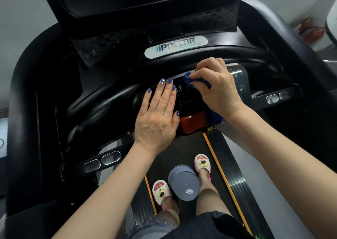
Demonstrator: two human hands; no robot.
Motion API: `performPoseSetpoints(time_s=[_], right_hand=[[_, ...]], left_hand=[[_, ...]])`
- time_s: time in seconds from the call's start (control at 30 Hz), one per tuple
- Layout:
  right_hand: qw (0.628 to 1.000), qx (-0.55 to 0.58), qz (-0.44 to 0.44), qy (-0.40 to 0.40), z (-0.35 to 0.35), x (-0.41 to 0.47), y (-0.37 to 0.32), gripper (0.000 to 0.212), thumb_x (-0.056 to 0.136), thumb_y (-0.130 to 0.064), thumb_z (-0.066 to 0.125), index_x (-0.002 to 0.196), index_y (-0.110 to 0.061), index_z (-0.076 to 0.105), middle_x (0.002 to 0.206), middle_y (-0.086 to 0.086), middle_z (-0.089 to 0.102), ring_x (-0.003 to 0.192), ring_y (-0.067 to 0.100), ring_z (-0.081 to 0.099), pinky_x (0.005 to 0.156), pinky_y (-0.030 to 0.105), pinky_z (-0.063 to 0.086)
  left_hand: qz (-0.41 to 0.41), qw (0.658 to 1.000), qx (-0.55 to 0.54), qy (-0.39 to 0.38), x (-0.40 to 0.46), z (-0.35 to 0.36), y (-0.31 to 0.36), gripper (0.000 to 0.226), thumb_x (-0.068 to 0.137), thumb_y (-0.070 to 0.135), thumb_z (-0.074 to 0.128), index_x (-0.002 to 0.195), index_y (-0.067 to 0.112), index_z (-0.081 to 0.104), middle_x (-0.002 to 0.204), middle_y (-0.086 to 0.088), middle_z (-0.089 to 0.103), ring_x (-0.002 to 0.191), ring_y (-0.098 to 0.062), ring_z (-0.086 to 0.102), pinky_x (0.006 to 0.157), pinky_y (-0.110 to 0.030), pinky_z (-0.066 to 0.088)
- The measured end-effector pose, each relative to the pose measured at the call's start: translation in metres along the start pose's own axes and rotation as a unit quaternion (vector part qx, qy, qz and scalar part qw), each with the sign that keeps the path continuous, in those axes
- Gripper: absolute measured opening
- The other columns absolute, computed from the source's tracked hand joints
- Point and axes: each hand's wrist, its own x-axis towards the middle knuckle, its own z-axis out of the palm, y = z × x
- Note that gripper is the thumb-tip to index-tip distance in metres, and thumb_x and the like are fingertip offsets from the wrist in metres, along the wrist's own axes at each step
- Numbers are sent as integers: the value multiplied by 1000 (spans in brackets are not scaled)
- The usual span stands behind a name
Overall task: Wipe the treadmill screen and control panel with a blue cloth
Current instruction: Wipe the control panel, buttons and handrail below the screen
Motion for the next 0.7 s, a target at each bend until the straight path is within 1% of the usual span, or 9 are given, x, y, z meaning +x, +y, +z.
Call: performPoseSetpoints(time_s=[0.1, 0.2, 0.27, 0.33, 0.37, 0.47, 0.6, 0.7], right_hand=[[1000, -7, 0, 6, -4, -2, 6, 8, 82, -6, 73, 88, -1, 72, 95, 13, 64, 88, 24, 51, 86, 6, 32], [1000, -5, 1, 26, 1, -3, 1, 7, 83, -6, 70, 85, 1, 71, 93, 14, 64, 88, 20, 47, 87, 6, 31], [1000, -4, -23, 11, -2, -7, 5, 6, 82, -5, 71, 86, 0, 71, 93, 14, 64, 89, 22, 48, 87, 9, 33], [1000, -8, -26, 5, -7, -9, 13, 6, 82, -4, 73, 86, 0, 72, 93, 13, 65, 87, 26, 52, 86, 15, 36], [1000, -9, -17, 13, -9, -9, 15, 6, 81, -4, 73, 86, 0, 72, 92, 13, 65, 87, 27, 53, 85, 15, 37], [999, -12, 4, 31, -3, -12, 6, 6, 80, -3, 75, 84, 0, 72, 92, 12, 65, 88, 24, 51, 87, 8, 32], [1000, 10, -28, -8, -7, -25, 12, 5, 82, -3, 74, 86, -1, 73, 94, 12, 65, 89, 26, 53, 88, 14, 38], [1000, 11, -17, 2, -8, -29, 11, 5, 82, -3, 74, 85, 0, 73, 94, 13, 65, 88, 27, 53, 89, 11, 36]], left_hand=[[-1, 1000, 2, -1, 0, 1, 0, 55, 105, 29, 38, 152, 1, 35, 161, -15, 28, 152, -27, 23, 124, -48, 19], [-4, 1000, 3, -2, 0, 1, 1, 56, 105, 29, 39, 152, 1, 34, 162, -15, 28, 152, -27, 22, 124, -48, 17], [-4, 1000, 8, -1, -1, 0, 1, 56, 105, 30, 38, 153, 1, 34, 162, -15, 28, 152, -27, 22, 125, -47, 17], [-2, 1000, 12, -1, -1, 1, 1, 56, 105, 31, 39, 153, 1, 33, 162, -15, 28, 152, -27, 22, 125, -47, 16], [-3, 1000, 15, -1, -1, 1, 1, 57, 105, 31, 40, 153, 1, 33, 162, -15, 27, 152, -27, 22, 125, -47, 16], [-4, 1000, 17, -4, -1, 1, 1, 57, 105, 31, 39, 154, 1, 32, 162, -15, 26, 152, -27, 21, 125, -47, 15], [-4, 1000, 15, -2, -1, 0, 1, 57, 105, 31, 39, 153, 1, 32, 162, -15, 27, 152, -27, 22, 125, -47, 16], [-4, 1000, 18, -2, 0, 0, 2, 58, 105, 31, 40, 153, 1, 32, 162, -16, 26, 152, -28, 21, 125, -47, 15]])
